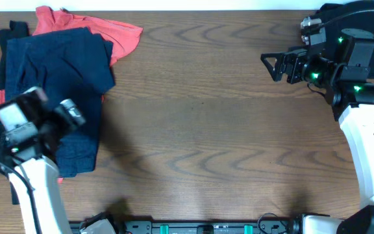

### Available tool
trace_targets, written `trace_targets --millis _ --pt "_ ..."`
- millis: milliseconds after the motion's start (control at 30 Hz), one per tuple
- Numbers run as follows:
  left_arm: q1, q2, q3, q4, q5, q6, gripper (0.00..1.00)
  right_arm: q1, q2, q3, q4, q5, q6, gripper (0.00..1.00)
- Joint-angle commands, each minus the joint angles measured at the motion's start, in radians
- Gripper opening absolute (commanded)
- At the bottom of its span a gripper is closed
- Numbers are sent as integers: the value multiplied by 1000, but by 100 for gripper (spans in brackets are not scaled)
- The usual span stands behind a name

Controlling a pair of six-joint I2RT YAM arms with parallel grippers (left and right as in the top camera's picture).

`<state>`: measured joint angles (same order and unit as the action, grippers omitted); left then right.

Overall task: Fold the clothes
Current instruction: 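Reach the left gripper into the clothes pile and grasp the navy shorts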

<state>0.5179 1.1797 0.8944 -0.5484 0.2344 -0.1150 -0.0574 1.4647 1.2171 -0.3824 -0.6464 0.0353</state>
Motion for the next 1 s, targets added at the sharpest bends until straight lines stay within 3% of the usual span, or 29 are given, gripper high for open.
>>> trace_targets --millis 0,333,567,967 --pt "84 42 16 15 -23 -14 98 17 0 25 -8 -20 -27 95" --pt "280 121 16 113 -38 -39 98 42 0 25 -55 -7 -34 94" --pt "360 165 16 172 -97 -150 98 53 0 25 -90 3 -33 93" --pt "462 301 16 163 -85 -157 98 85 0 25 -135 19 -33 91"
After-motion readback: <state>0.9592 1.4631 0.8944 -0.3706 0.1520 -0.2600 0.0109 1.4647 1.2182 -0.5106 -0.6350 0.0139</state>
